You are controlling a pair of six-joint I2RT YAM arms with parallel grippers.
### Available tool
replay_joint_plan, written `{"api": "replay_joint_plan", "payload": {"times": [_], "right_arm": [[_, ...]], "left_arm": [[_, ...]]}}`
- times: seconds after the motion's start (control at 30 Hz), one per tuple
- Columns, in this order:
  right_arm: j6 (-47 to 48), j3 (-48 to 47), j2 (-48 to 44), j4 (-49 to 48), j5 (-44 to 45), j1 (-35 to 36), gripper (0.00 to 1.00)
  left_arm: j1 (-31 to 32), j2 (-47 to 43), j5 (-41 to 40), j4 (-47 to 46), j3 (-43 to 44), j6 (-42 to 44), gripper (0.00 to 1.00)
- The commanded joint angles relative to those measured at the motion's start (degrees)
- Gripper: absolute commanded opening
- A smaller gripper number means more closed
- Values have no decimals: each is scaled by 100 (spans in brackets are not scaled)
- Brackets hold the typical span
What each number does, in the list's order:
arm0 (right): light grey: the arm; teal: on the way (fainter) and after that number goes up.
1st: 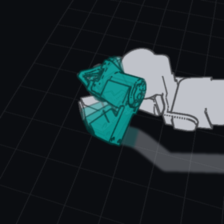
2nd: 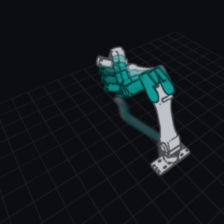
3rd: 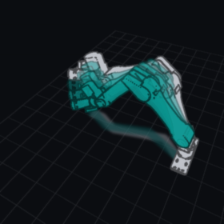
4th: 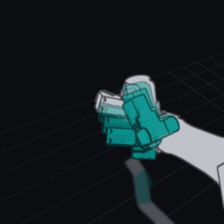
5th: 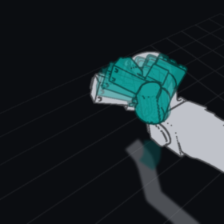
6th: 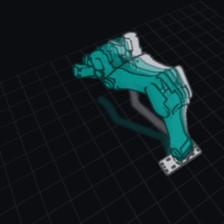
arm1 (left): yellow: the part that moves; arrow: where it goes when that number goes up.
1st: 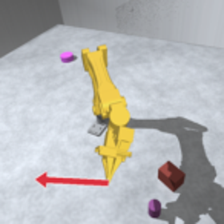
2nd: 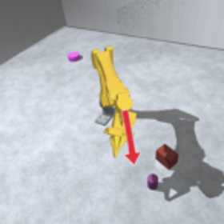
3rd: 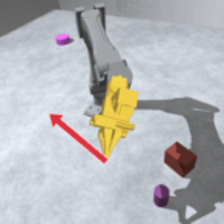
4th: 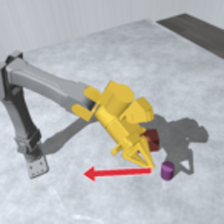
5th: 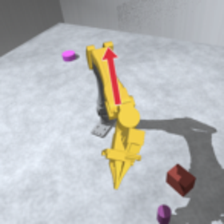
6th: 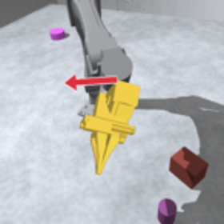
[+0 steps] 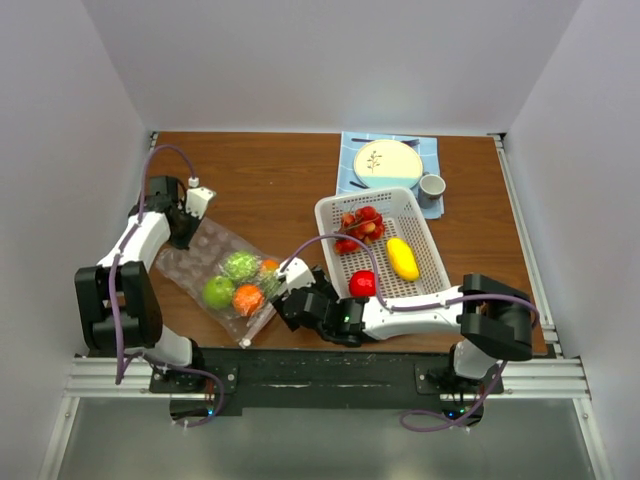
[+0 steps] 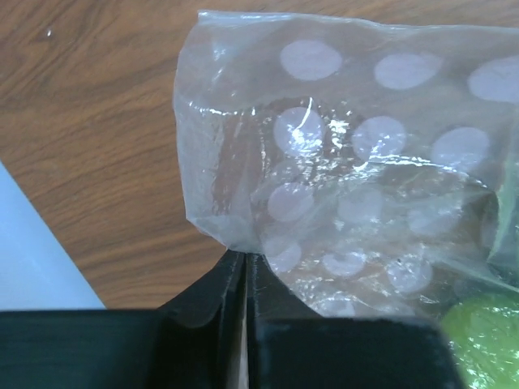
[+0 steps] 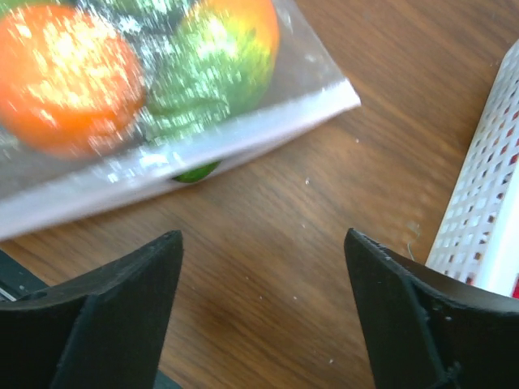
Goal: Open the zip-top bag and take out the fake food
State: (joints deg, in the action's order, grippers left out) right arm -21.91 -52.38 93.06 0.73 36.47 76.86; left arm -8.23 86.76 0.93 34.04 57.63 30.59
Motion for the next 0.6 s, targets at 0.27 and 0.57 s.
{"api": "replay_joint_plan", "payload": {"times": [0.27,0.57], "right_arm": [[187,-324,652,-750,-114,4,78],[565,-922,1302,-1005,158,-13,96]], "left_arm": [[-30,-256,-638,-319,-111,-264,17],[-21,-247,-462,-346,-269,-220,13]]}}
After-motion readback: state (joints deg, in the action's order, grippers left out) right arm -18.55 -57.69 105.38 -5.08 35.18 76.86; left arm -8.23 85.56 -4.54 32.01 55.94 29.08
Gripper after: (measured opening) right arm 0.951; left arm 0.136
